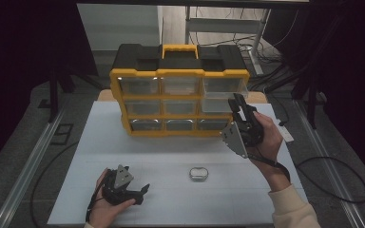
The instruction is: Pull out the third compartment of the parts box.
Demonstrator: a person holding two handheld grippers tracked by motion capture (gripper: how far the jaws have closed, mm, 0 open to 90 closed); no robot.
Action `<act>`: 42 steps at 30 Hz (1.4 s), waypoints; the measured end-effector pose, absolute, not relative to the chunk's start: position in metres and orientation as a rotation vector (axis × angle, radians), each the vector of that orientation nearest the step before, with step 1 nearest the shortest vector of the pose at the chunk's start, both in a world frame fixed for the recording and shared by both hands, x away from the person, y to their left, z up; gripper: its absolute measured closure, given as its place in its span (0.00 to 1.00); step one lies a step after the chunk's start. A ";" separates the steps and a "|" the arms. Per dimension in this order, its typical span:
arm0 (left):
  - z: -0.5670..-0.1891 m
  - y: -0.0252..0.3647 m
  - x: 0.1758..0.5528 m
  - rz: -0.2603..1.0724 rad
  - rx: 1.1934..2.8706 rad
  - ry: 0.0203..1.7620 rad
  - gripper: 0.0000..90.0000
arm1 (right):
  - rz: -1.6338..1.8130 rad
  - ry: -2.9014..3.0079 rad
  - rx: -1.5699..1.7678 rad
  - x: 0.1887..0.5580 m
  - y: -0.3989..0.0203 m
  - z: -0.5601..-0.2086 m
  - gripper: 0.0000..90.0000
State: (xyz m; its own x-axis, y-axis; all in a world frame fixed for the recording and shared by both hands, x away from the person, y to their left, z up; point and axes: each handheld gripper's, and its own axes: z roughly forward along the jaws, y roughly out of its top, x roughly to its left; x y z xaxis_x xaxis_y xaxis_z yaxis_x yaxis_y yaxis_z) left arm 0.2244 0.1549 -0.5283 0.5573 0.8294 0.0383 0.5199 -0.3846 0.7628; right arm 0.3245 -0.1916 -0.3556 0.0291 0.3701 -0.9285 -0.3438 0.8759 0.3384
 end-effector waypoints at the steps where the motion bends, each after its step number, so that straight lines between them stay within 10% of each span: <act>1: -0.528 0.155 0.224 0.549 2.071 1.080 0.06 | 0.552 1.438 0.021 0.324 -0.192 -0.356 0.80; 42: -0.529 0.155 0.225 0.546 2.078 1.084 0.06 | 0.570 1.418 0.009 0.311 -0.196 -0.357 0.79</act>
